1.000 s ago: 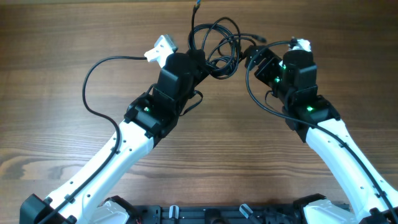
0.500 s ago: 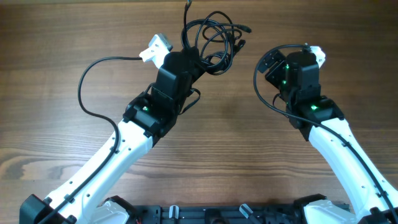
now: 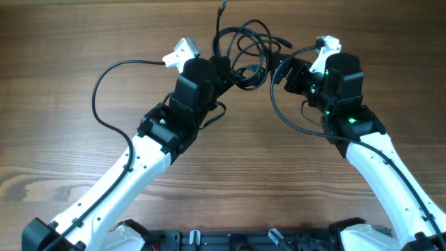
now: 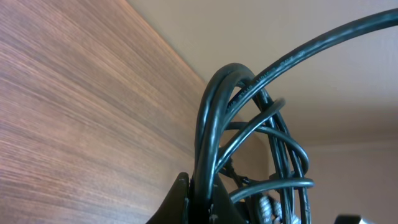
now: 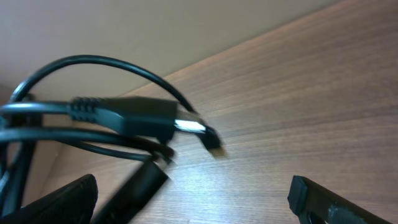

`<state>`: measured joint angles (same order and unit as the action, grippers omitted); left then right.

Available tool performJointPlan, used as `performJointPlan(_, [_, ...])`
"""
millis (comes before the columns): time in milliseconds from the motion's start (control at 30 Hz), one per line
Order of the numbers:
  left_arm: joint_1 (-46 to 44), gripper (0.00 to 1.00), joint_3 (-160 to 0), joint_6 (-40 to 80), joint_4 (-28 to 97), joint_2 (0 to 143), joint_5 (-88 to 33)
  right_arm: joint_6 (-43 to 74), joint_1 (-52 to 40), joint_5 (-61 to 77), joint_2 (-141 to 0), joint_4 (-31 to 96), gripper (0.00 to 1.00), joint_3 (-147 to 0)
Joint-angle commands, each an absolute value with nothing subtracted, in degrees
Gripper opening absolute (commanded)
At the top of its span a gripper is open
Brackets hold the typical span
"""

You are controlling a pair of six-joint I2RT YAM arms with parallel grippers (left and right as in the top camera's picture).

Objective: Untangle cables

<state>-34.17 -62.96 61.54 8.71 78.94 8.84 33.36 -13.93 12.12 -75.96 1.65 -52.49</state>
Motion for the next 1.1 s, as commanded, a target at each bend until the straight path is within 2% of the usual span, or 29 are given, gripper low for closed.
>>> performJointPlan(0, [-34.02, 0.04, -63.77, 60.40, 8.12, 77.23, 5.34, 31.46, -13.85, 15.16, -76.42, 0.45, 1.00, -52.77])
performJointPlan(133, [-34.02, 0.04, -63.77, 60.42, 7.77, 77.23, 0.69, 31.73, -13.85, 11.86, -76.60, 0.60, 1.00, -52.77])
performJointPlan(400, [-33.98, 0.04, -63.79, 60.40, 7.79, 77.06, -1.69, 38.09, -13.85, -12.34, -76.64, 7.84, 1.00, -52.77])
performJointPlan(900, [-33.85, 0.04, -63.79, 60.03, 7.77, 76.79, 15.84, 38.09, -13.85, -20.99, -76.64, 19.44, 1.00, -52.77])
performJointPlan(1067, [-33.85, 0.04, -63.79, 55.44, 7.11, 76.79, 19.70, 38.11, -13.85, -21.23, -76.64, 20.43, 1.00, -52.77])
